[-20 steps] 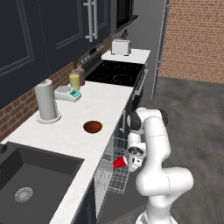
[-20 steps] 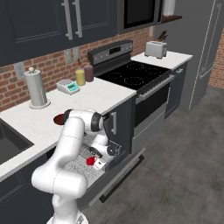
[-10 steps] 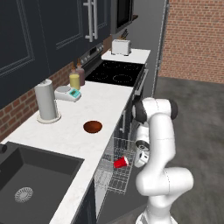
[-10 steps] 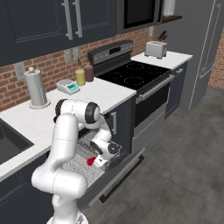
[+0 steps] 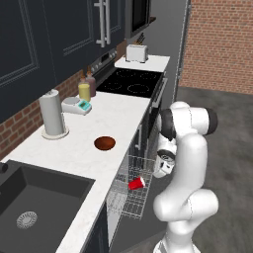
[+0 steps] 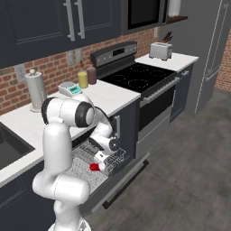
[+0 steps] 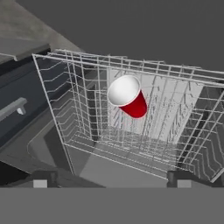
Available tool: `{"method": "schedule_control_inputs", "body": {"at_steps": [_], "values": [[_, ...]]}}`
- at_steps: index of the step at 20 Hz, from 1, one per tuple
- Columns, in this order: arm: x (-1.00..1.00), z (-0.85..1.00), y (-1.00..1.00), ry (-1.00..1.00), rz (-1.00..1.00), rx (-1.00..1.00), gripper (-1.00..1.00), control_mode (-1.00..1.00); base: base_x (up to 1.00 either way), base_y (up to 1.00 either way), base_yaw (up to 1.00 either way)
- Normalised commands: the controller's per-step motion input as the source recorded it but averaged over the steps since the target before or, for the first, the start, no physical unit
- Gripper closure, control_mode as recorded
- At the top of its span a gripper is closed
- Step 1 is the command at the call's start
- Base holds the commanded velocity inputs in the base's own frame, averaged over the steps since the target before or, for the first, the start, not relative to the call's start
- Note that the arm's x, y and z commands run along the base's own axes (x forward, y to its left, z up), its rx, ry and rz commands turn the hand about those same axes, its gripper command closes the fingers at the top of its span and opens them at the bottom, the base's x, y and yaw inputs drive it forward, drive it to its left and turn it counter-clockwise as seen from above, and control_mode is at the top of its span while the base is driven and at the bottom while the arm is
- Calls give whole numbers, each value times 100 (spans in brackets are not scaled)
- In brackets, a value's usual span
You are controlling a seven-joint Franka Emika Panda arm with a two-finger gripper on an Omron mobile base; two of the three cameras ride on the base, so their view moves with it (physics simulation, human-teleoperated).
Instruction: Pick up the cup and bowl from the counter, place them in the dishwasher, and close the dishwasher door.
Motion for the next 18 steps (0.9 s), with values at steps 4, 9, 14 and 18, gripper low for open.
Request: {"method": "schedule_control_inputs", "body": {"at_steps": [4, 9, 14, 18], "values": [[-8, 100, 0, -7, 2, 2, -100, -100, 0, 0, 0], [0, 100, 10, -6, 18, 1, -100, -100, 0, 0, 0], [3, 97, 39, -1, 35, 0, -100, -100, 0, 0, 0], [22, 67, 53, 0, 40, 0, -100, -100, 0, 0, 0]]}}
